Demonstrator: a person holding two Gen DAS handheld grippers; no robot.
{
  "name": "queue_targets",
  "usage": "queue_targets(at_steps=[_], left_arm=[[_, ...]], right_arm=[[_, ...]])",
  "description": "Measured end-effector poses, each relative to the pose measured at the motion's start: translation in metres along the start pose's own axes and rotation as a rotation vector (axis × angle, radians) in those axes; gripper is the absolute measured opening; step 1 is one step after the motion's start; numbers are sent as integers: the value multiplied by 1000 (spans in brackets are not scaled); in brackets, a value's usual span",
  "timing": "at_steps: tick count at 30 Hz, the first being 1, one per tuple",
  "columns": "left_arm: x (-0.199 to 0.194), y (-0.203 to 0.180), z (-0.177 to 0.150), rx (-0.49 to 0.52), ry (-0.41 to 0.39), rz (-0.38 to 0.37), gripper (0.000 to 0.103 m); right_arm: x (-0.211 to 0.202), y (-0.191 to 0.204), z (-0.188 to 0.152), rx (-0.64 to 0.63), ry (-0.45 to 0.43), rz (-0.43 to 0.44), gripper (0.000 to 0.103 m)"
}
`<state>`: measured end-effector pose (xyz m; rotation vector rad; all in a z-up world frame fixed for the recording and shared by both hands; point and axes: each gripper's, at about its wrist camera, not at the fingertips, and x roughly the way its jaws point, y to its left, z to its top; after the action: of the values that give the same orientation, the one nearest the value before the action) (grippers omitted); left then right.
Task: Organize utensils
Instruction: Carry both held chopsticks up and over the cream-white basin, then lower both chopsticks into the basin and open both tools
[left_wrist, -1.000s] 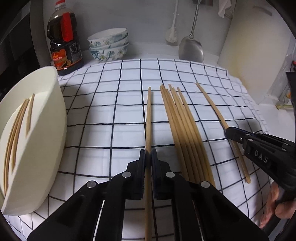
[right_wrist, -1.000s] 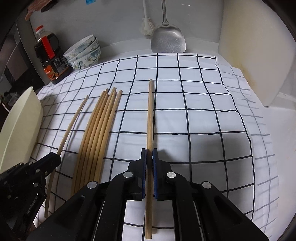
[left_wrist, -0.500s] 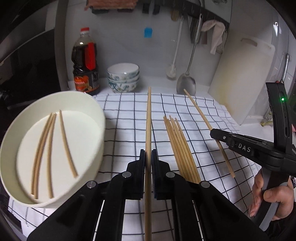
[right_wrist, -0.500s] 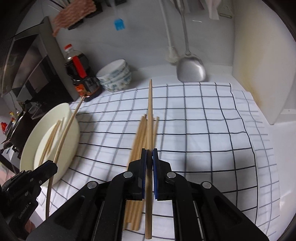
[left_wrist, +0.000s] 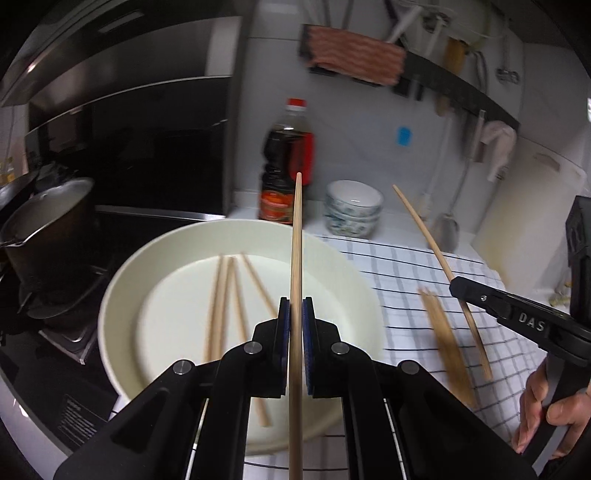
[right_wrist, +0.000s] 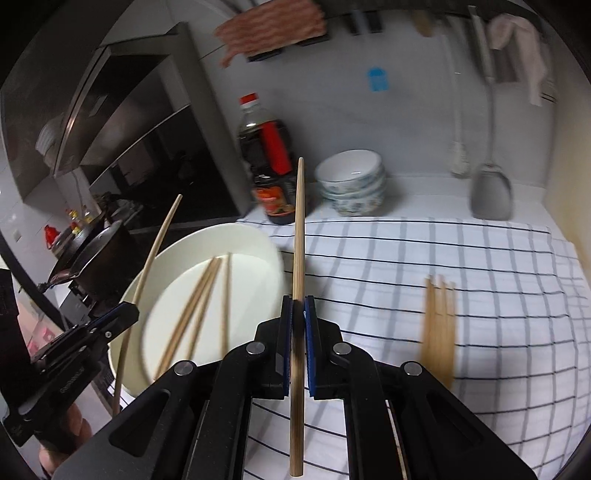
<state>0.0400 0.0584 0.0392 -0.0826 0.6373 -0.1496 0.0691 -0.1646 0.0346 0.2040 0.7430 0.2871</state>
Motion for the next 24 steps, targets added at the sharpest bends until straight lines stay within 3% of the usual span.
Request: queue_targets(at_steps=[7,14,24], left_arm=[[17,44,2,-36,13,94,7],[34,63,5,-13,27,205,7],[56,72,7,-10,76,208,8]], right_arm=[[50,63,11,-78,61,55,6],[85,97,11,-143,115,34,6],[113,105,8,-162,168,-12,6]])
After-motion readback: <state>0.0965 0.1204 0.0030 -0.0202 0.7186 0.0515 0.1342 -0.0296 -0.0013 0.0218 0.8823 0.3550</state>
